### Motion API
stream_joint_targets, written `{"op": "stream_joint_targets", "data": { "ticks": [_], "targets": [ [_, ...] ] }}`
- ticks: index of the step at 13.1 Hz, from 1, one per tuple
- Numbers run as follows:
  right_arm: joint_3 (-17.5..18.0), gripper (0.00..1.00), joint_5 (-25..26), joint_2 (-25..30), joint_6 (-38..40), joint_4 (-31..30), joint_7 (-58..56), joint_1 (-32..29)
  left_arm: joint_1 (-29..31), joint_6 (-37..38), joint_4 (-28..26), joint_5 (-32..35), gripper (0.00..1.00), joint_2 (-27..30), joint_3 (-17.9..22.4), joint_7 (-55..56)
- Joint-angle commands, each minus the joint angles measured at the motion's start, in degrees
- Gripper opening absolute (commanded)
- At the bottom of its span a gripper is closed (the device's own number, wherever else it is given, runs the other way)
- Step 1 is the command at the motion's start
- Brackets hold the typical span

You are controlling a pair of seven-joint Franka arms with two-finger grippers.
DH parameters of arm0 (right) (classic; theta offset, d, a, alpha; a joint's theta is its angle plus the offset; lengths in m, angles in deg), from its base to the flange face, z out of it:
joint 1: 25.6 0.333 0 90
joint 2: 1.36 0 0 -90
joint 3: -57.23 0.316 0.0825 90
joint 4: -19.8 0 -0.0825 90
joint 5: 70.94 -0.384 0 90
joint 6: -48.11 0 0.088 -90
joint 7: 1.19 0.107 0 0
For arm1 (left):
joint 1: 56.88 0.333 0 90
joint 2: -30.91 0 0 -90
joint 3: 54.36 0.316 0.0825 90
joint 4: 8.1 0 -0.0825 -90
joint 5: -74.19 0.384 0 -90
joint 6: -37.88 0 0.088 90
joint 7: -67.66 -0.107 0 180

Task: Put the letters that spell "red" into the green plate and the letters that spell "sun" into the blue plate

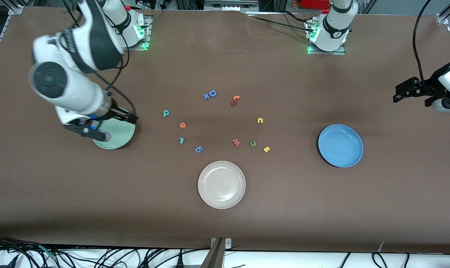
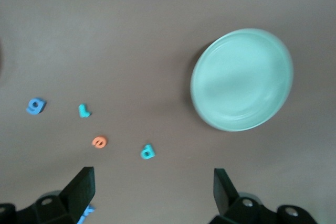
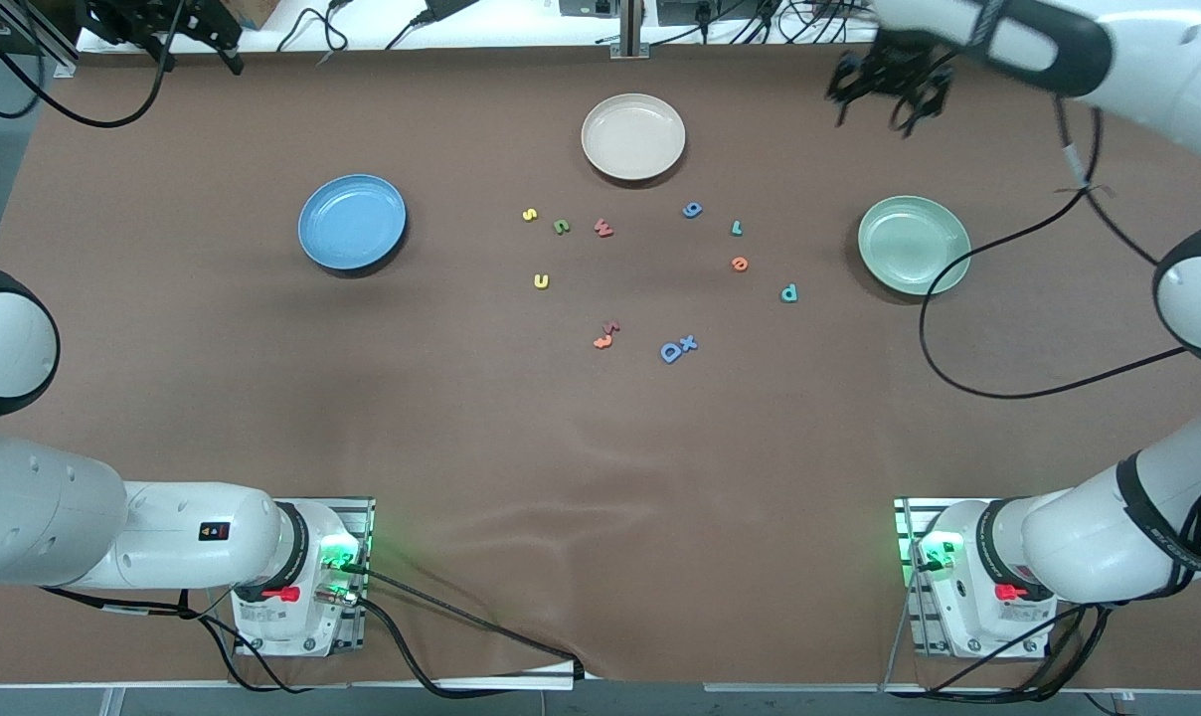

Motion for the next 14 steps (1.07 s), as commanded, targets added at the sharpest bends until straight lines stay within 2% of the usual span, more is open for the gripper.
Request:
{"op": "stream_joint_targets", "data": {
  "ticks": [1, 4, 8, 11, 14],
  "targets": [
    [-0.1, 1.00, -4.2, 0.3, -7.0, -7.6, 1.2, 1.2, -0.6, 0.7, 3.7, -1.6, 1.00, -4.2, 0.0, -0.9],
    [-0.1, 0.99, -4.1, 0.2, -15.6, -15.6, 0.6, 3.0, -1.5, 1.0, 4.9, -2.2, 1.00, -7.1, -0.2, -0.7],
    [-0.1, 0.99, -3.8, -0.7, -24.6, -24.3, -1.6, 5.5, -5.1, 0.9, 10.2, -2.3, 1.00, -12.8, -0.2, 3.5],
    [-0.1, 0.99, -3.8, -2.7, -28.5, -25.8, -5.6, 6.8, -8.5, 0.9, 10.4, -2.4, 1.00, -14.3, -0.3, 8.6],
    [-0.1, 0.99, -3.8, -4.7, -30.6, -25.8, -8.5, 6.8, -14.8, 0.6, 10.3, -1.6, 1.00, -15.5, -0.2, 16.3]
  ]
}}
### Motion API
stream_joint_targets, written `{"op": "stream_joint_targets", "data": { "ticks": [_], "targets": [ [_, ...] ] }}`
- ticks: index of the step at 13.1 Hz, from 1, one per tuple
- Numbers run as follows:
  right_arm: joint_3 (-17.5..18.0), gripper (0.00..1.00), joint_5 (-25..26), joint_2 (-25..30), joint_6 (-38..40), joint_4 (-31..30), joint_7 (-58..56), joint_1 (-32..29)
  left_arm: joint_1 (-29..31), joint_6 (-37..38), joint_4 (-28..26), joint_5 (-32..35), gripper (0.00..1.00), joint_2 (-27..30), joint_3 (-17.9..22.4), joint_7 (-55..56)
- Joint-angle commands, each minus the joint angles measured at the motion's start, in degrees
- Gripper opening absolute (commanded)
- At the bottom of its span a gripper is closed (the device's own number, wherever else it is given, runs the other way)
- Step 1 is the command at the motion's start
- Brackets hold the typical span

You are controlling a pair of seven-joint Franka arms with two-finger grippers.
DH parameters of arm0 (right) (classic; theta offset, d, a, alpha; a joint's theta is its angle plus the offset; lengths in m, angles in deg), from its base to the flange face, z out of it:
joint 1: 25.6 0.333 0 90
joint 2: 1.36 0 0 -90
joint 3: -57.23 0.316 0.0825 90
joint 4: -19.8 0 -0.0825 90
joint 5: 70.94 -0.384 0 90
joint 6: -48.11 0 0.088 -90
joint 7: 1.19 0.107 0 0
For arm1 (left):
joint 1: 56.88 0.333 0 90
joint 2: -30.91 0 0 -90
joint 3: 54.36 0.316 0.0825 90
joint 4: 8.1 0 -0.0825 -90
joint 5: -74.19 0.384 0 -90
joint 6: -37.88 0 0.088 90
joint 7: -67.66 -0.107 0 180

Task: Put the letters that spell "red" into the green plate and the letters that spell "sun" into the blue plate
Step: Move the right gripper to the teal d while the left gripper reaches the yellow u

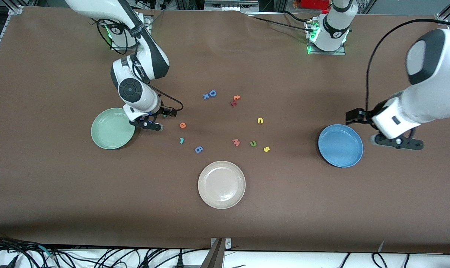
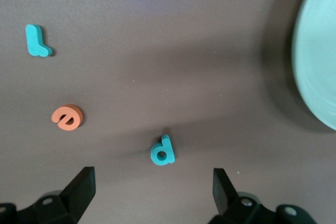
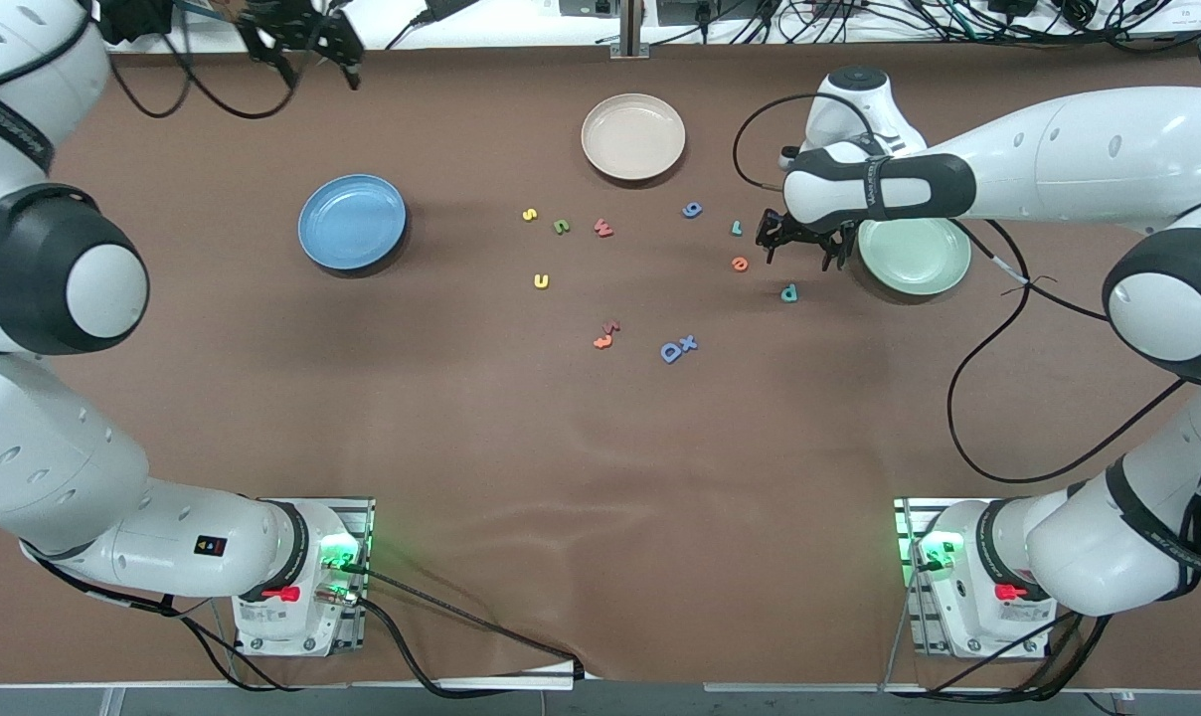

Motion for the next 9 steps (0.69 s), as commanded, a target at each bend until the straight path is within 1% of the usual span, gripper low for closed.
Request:
{"op": "stream_joint_targets", "data": {
  "ticks": [1, 2, 3, 5, 6, 9],
  "targets": [
    [-0.3, 0.99, -0.7, -1.2, -2.3, -0.6, -4.4, 0.1, -6.3, 0.7, 2.2, -0.6, 1.00, -2.6, 0.7, 6.8],
    [-0.3, 0.98, -0.9, -1.3, -2.3, -0.7, -4.7, 0.1, -7.8, 0.1, 2.2, -1.0, 1.00, -3.6, 0.6, 7.9],
    [-0.3, 0.94, -1.1, -1.3, -2.3, -0.9, -4.7, 0.1, -9.8, -1.1, 2.2, -1.1, 1.00, -4.5, 0.6, 7.9],
    [-0.3, 0.82, -1.3, -1.9, -3.4, -1.4, -4.3, 0.1, -13.9, -5.5, 2.2, -1.0, 1.00, -6.4, 0.7, 8.1],
    [-0.3, 0.73, -1.3, -1.9, -3.7, -1.8, -4.2, 0.1, -14.9, -7.3, 2.2, -1.0, 1.00, -7.2, 0.7, 8.1],
    [-0.3, 0.74, -1.4, -2.7, -4.7, -2.1, -4.2, 0.1, -17.9, -10.0, 1.2, -0.3, 1.00, -8.3, 0.7, 8.1]
  ]
}}
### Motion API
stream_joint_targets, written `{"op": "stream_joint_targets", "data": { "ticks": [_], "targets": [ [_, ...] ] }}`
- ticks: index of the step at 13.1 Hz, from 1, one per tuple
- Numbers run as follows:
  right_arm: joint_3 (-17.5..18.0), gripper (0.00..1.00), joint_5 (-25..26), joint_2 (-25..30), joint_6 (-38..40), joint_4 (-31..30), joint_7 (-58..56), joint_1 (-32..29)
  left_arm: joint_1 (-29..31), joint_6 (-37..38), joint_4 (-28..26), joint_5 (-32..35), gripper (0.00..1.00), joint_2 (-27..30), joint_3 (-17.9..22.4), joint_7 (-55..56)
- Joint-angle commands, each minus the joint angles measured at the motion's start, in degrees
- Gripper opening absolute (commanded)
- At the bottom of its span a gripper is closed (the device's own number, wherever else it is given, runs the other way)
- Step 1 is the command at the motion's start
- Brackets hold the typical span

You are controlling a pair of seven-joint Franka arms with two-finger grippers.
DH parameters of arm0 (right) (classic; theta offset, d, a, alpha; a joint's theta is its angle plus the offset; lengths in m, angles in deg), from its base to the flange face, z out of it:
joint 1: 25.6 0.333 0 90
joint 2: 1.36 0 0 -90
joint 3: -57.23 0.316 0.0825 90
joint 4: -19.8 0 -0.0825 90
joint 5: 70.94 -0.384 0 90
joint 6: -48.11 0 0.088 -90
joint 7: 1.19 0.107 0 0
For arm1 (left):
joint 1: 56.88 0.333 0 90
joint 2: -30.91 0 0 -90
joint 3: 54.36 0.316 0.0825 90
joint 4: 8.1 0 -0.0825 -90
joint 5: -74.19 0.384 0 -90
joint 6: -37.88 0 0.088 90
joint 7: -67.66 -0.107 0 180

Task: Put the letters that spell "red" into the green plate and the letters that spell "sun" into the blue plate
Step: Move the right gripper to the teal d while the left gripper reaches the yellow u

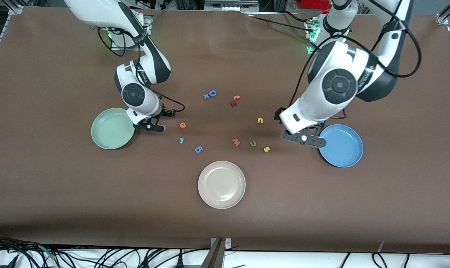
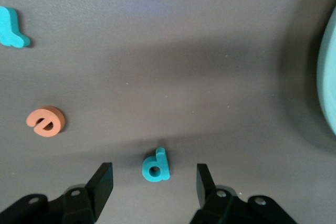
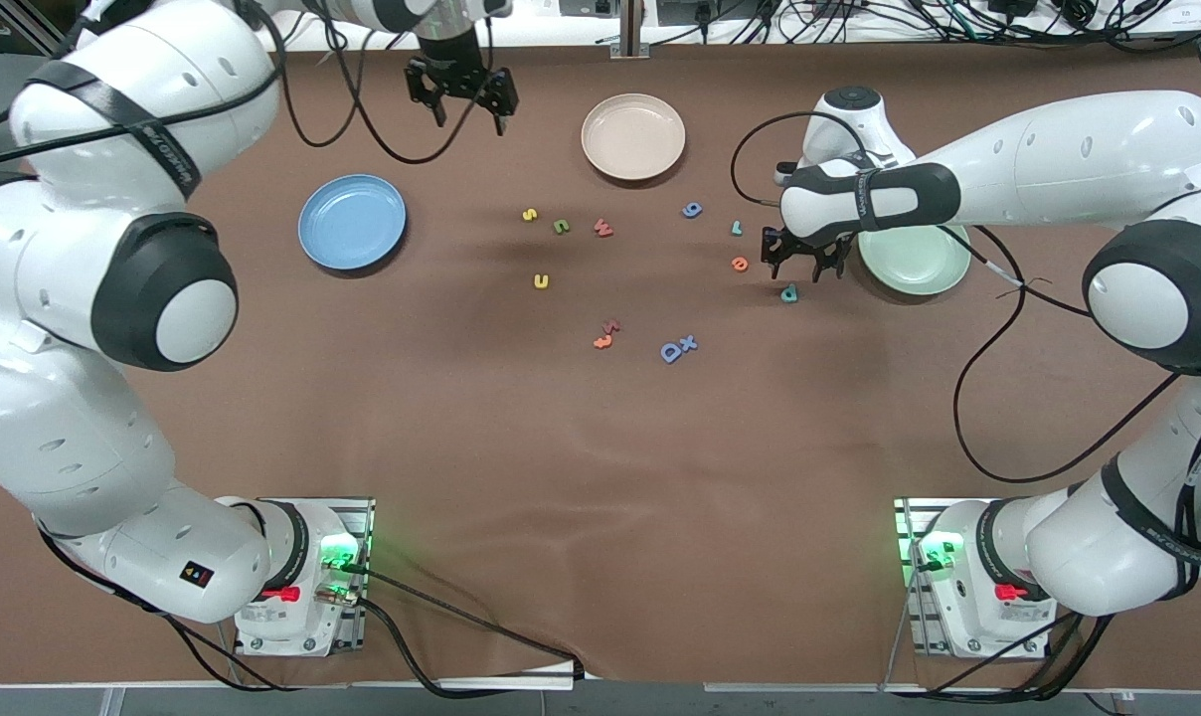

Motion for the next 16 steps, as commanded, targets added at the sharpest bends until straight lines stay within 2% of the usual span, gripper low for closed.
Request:
{"op": "stream_joint_targets", "data": {
  "ticks": [1, 4, 6, 9, 12, 14, 15, 16],
  "targets": [
    [-0.1, 0.74, -1.5, -0.8, -2.8, -1.0, -1.0, 0.1, -2.6, -0.6, 1.1, -0.2, 1.00, -1.4, 0.9, -0.2],
    [-0.1, 0.73, -1.5, -1.4, -3.9, -1.4, -0.9, 0.1, -3.5, -4.3, -0.9, -0.1, 1.00, -2.4, 0.9, 0.1],
    [-0.1, 0.56, -1.6, -1.4, -4.1, -1.5, -0.7, 0.1, -5.0, -9.0, -3.6, -0.2, 1.00, -2.5, 0.9, 0.2],
    [-0.1, 0.57, -1.6, -2.0, -4.5, -1.5, -0.7, 0.1, -6.2, -13.3, -6.2, -0.1, 1.00, -2.5, 0.9, 2.2],
    [-0.1, 0.59, -1.6, -2.7, -5.5, -1.5, -0.7, 0.1, -7.1, -19.9, -12.2, -0.1, 1.00, -1.9, 0.9, 2.5],
    [0.0, 0.59, -1.6, -2.7, -5.7, -1.5, -0.7, 0.1, -8.0, -21.9, -14.1, 1.2, 1.00, -1.9, 0.9, 2.5],
    [-0.1, 0.57, -1.6, -2.7, -5.8, -1.5, -0.7, 0.1, -8.1, -23.2, -15.4, 1.8, 1.00, -1.8, 0.9, 2.7],
    [-0.1, 0.51, -1.6, -2.7, -5.7, -1.5, -0.7, 0.1, -8.4, -24.7, -17.2, 2.0, 1.00, -1.4, 0.9, 2.7]
  ]
}}
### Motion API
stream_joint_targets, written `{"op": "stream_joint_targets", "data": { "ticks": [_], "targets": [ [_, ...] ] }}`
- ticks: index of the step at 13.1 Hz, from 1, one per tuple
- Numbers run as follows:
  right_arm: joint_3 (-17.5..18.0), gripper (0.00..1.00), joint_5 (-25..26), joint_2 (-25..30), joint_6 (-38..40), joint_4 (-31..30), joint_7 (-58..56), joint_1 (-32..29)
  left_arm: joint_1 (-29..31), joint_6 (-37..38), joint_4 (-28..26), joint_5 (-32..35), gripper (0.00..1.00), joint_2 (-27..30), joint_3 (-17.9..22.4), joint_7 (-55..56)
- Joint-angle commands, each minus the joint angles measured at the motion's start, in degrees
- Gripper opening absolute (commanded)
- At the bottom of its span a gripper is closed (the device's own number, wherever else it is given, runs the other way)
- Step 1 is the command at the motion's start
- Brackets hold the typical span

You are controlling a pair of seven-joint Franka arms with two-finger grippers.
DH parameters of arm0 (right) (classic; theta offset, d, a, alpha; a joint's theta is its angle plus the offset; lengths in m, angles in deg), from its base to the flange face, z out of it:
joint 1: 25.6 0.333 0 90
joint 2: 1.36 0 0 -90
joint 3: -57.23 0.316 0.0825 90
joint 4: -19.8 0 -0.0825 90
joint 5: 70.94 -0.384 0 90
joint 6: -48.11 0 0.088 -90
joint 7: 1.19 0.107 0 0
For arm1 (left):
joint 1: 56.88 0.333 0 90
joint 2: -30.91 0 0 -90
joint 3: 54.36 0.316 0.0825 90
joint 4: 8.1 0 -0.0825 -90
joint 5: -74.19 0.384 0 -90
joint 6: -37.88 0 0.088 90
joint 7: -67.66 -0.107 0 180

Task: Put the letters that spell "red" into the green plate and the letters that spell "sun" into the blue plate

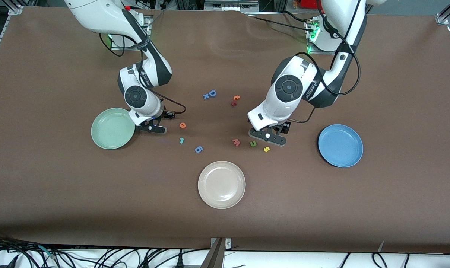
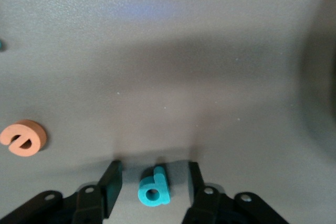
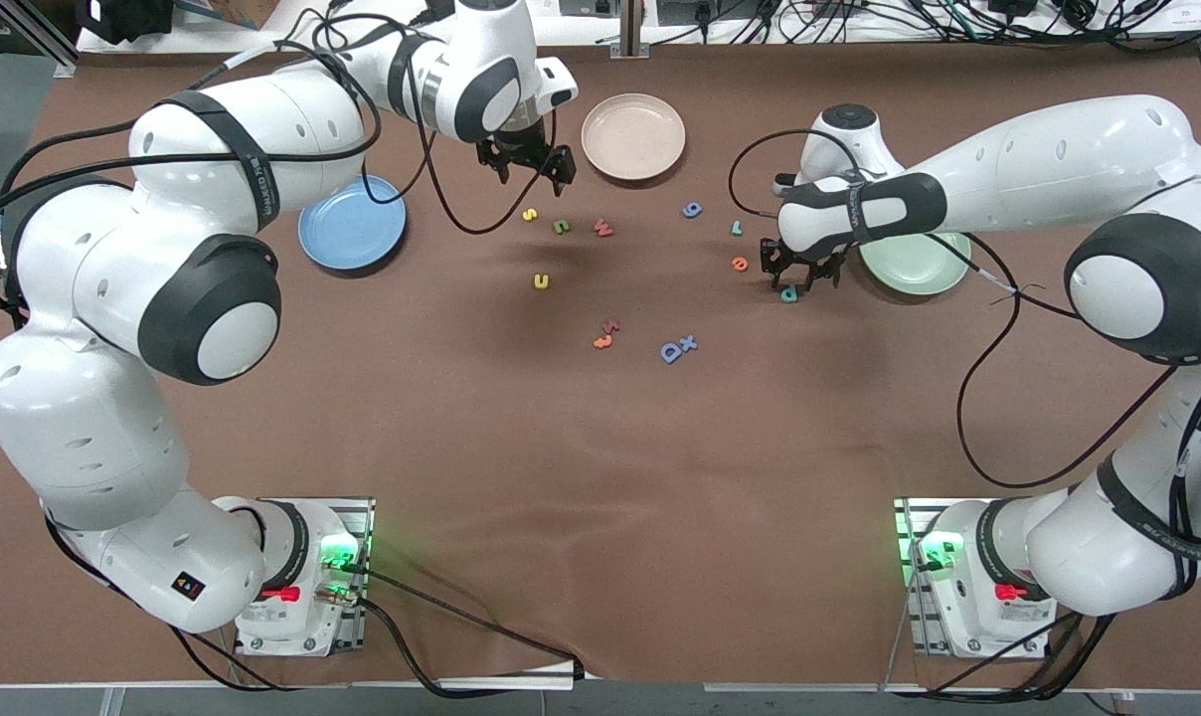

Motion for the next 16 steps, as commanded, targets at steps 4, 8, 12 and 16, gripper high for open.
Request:
{"op": "stream_joint_targets", "data": {
  "ticks": [4, 8, 12, 16],
  "targets": [
    [-0.1, 0.27, -1.4, 0.3, -1.1, -0.7, -0.7, 0.1, -2.4, -9.7, -11.4, 1.6, 1.00, 4.4, 0.7, 0.8],
    [-0.1, 0.25, -1.4, 0.8, -0.5, -0.6, -0.7, 0.1, -5.4, -14.7, -16.6, 7.1, 1.00, 4.7, 0.7, 8.4],
    [-0.2, 0.25, -1.4, 2.6, 2.6, -0.1, -0.5, 0.1, -5.3, -18.0, -19.0, 8.2, 1.00, 4.2, 0.7, 10.7],
    [-0.3, 0.25, -1.5, 3.3, 4.6, 0.2, -0.1, 0.1, -5.1, -25.3, -26.1, 8.1, 1.00, 5.7, 0.6, 11.9]
  ]
}}
